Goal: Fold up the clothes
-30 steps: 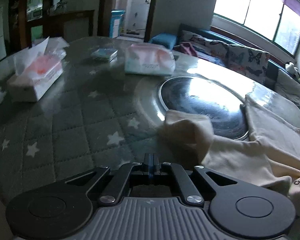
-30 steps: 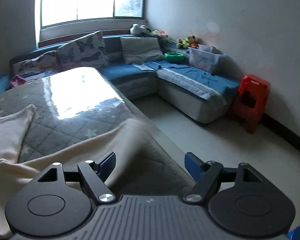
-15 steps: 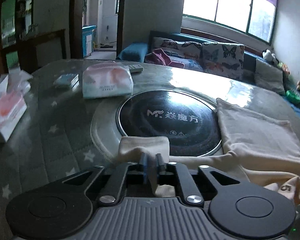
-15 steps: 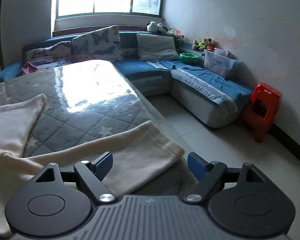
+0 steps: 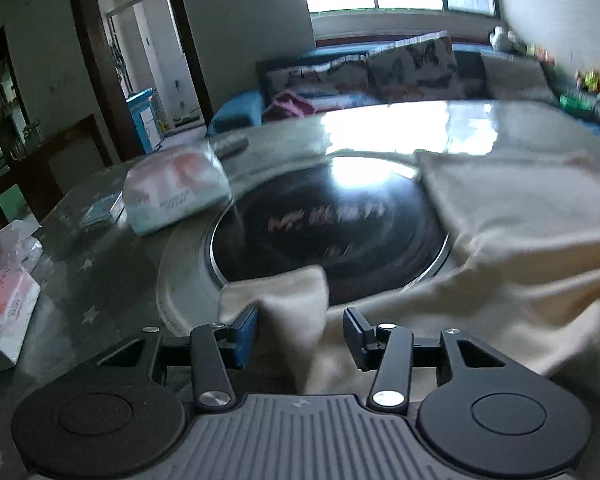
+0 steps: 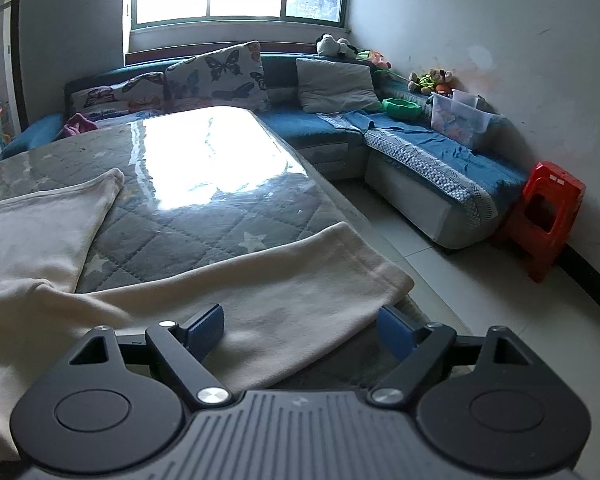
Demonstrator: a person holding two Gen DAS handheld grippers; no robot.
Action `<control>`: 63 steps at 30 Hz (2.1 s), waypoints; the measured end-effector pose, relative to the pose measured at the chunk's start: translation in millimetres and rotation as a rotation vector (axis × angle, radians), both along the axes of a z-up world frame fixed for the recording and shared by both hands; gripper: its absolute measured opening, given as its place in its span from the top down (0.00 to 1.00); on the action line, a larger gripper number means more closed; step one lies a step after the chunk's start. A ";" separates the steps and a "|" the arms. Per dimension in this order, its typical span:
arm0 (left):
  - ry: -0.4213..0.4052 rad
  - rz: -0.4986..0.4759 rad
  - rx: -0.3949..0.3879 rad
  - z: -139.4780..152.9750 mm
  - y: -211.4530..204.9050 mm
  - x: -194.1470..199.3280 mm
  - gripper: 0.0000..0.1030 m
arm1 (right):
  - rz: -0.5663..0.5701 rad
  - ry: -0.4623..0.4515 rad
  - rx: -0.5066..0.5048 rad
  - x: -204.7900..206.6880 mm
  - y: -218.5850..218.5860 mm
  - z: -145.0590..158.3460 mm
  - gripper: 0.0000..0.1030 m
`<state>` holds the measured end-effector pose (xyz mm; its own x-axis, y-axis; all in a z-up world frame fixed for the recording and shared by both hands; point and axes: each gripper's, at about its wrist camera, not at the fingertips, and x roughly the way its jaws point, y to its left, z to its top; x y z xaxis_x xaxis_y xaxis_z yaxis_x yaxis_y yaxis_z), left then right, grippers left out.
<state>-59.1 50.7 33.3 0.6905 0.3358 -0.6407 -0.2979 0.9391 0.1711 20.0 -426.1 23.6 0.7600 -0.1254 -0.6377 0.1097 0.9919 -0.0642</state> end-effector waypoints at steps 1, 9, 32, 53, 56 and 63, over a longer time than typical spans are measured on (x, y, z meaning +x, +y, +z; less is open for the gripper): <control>-0.002 0.015 -0.011 -0.6 4.3 -3.0 0.67 | 0.001 0.001 0.000 0.1 0.0 0.0 0.16; -0.121 0.261 -0.200 4.6 51.3 -40.8 0.86 | 0.006 0.008 0.007 2.4 -5.3 -1.5 0.13; -0.140 -0.291 -0.315 35.8 -54.7 -32.6 0.73 | 0.370 0.037 0.120 -23.9 27.5 38.1 0.22; -0.013 -0.611 -0.200 9.3 -136.4 -12.8 0.95 | 0.793 0.070 0.121 -63.5 120.0 57.4 0.39; -0.057 -0.643 -0.216 21.3 -133.0 -29.2 0.96 | 0.819 0.063 0.114 -66.0 122.7 61.8 0.41; -0.009 -0.708 -0.229 16.9 -124.5 -52.1 0.96 | 0.824 0.038 0.106 -59.4 126.2 66.2 0.46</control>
